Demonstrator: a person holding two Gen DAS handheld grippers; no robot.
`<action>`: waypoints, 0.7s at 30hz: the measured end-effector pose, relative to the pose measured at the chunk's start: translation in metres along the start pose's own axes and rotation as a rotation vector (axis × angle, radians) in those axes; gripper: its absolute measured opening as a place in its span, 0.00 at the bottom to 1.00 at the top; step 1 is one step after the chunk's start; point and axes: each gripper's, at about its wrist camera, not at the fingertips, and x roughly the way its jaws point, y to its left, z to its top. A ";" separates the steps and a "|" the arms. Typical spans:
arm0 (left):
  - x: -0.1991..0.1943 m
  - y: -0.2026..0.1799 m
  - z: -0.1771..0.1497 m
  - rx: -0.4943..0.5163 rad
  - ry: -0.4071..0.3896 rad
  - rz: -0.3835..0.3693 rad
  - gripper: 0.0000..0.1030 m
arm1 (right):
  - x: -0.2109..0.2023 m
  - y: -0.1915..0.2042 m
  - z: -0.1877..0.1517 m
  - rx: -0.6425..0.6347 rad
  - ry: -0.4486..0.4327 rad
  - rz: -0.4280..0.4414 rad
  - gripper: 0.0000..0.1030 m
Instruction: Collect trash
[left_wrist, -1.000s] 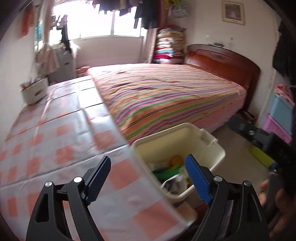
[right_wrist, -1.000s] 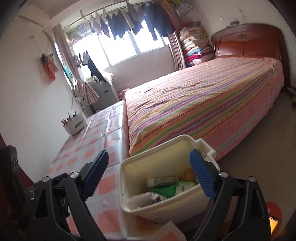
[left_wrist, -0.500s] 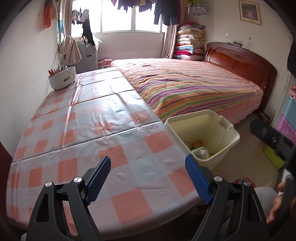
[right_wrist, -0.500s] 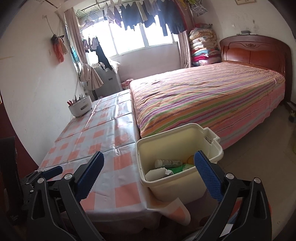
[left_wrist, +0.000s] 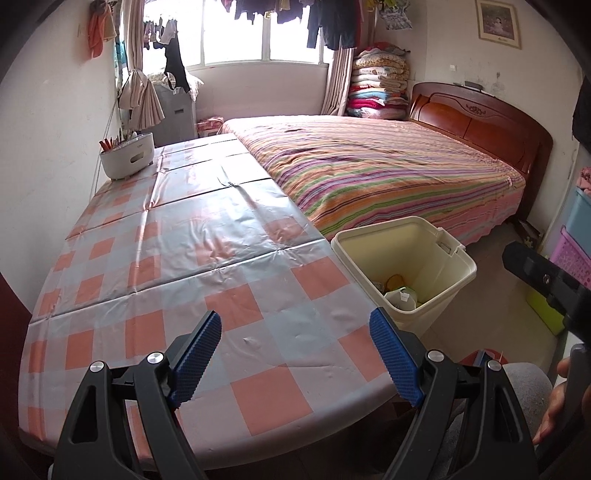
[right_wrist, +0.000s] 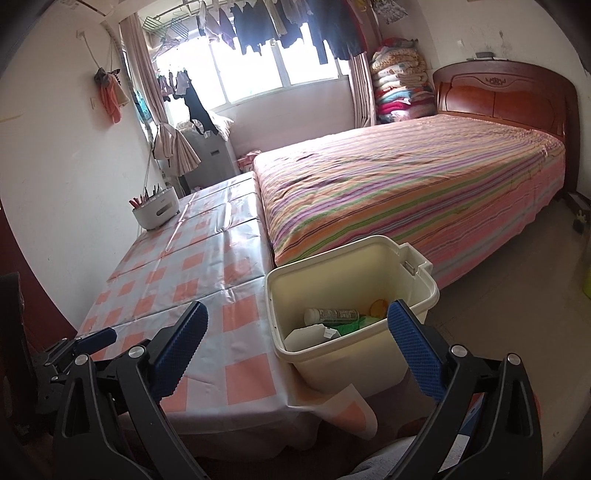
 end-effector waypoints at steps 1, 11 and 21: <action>0.000 0.000 0.000 0.001 -0.001 -0.003 0.78 | 0.000 0.000 0.000 0.000 0.000 0.001 0.94; -0.012 0.003 -0.005 0.000 -0.012 -0.021 0.78 | -0.019 0.016 0.001 -0.025 -0.019 0.002 0.94; -0.022 0.008 -0.005 -0.013 -0.025 0.000 0.78 | -0.028 0.018 0.005 -0.026 -0.030 0.044 0.94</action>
